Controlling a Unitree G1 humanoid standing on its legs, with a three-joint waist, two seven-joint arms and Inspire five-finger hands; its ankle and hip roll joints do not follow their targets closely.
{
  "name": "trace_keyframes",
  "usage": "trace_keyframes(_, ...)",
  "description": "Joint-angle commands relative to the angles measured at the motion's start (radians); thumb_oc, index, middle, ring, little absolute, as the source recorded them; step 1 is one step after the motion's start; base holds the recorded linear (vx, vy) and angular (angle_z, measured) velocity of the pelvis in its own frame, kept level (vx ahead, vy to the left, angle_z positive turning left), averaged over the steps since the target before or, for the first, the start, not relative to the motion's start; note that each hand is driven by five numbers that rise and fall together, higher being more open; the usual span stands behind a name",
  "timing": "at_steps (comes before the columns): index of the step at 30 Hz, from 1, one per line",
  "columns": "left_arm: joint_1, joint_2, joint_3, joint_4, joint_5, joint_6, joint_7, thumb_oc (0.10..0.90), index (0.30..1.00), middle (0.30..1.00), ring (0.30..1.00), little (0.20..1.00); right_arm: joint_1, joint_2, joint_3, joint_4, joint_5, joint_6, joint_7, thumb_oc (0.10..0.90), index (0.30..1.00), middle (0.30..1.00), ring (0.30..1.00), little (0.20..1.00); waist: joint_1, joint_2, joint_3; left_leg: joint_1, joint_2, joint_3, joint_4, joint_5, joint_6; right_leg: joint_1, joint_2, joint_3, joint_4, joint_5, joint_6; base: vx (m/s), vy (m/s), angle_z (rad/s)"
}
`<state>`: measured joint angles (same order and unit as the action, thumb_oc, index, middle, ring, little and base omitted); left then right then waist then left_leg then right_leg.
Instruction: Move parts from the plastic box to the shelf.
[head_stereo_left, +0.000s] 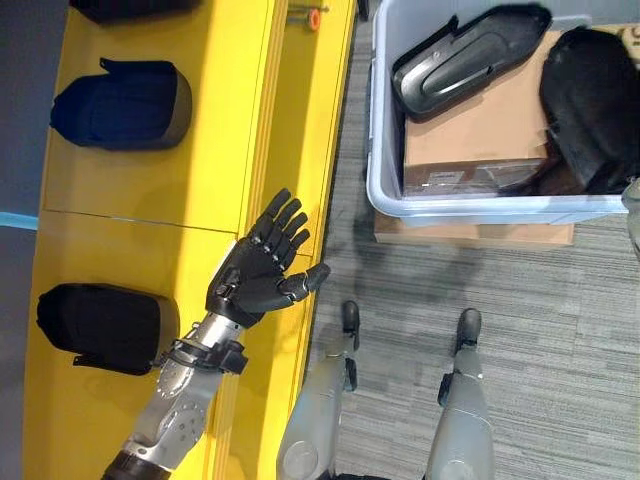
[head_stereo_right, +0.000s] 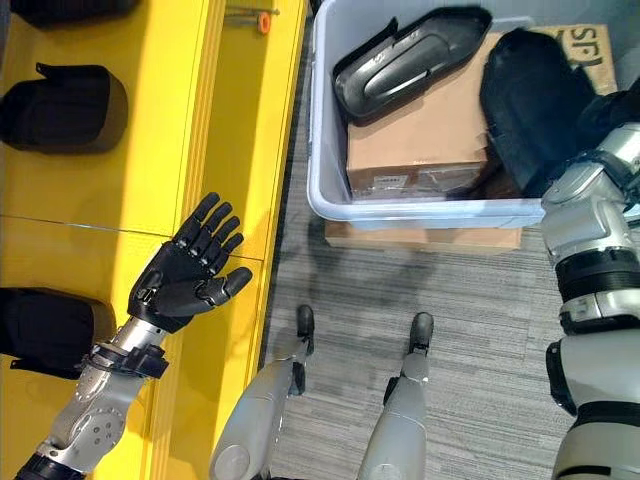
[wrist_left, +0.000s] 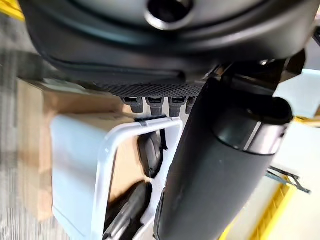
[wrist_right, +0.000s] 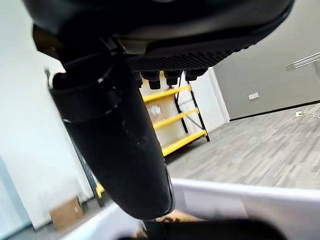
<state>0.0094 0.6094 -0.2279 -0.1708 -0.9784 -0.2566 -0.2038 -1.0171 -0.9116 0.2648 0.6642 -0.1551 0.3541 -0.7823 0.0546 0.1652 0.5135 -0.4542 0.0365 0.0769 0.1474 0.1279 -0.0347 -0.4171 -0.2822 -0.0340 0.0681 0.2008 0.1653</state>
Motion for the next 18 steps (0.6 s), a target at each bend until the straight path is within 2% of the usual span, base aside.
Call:
trace_keyframes(1,-0.030,-0.024,0.072,-0.122,-0.014,-0.037,-0.014,0.900,1.000,1.000,1.000,1.000,-0.058,-0.066,-0.018,-0.128,-0.068,-0.037,-0.065,0.900,1.000,1.000,1.000,1.000,0.000,0.007,0.006,0.082,0.019,0.019,0.006,-0.168,0.008,0.030,0.045,-0.101,0.126,-0.238,-0.072,0.01,-0.036,-0.05)
trace_keyframes(6,-0.046,-0.042,0.077,-0.111,0.002,-0.020,-0.011,0.900,1.000,1.000,1.000,1.000,0.029,0.001,-0.071,-0.224,-0.084,-0.030,-0.030,0.900,1.000,1.000,1.000,1.000,-0.009,-0.016,0.006,0.134,0.034,0.021,-0.009,-0.172,0.006,0.077,0.058,-0.099,0.118,-0.241,-0.072,0.01,-0.035,-0.06)
trace_keyframes(11,-0.056,-0.054,0.076,-0.102,0.013,-0.006,-0.004,0.900,1.000,1.000,1.000,1.000,0.081,0.048,-0.100,-0.258,-0.124,-0.072,-0.031,0.900,1.000,1.000,1.000,1.000,-0.014,-0.027,-0.001,0.166,0.044,0.019,-0.021,-0.173,0.005,0.105,0.064,-0.097,0.114,-0.243,-0.071,0.01,-0.010,-0.01)
trace_keyframes(18,-0.063,-0.071,0.076,-0.094,0.027,-0.002,0.004,0.900,1.000,1.000,1.000,1.000,0.125,0.090,-0.111,-0.341,-0.161,-0.091,-0.012,0.900,1.000,1.000,1.000,1.000,-0.019,-0.037,-0.024,0.189,0.052,0.016,-0.045,-0.167,0.002,0.127,0.073,-0.087,0.088,-0.234,-0.070,0.00,0.000,-0.01)
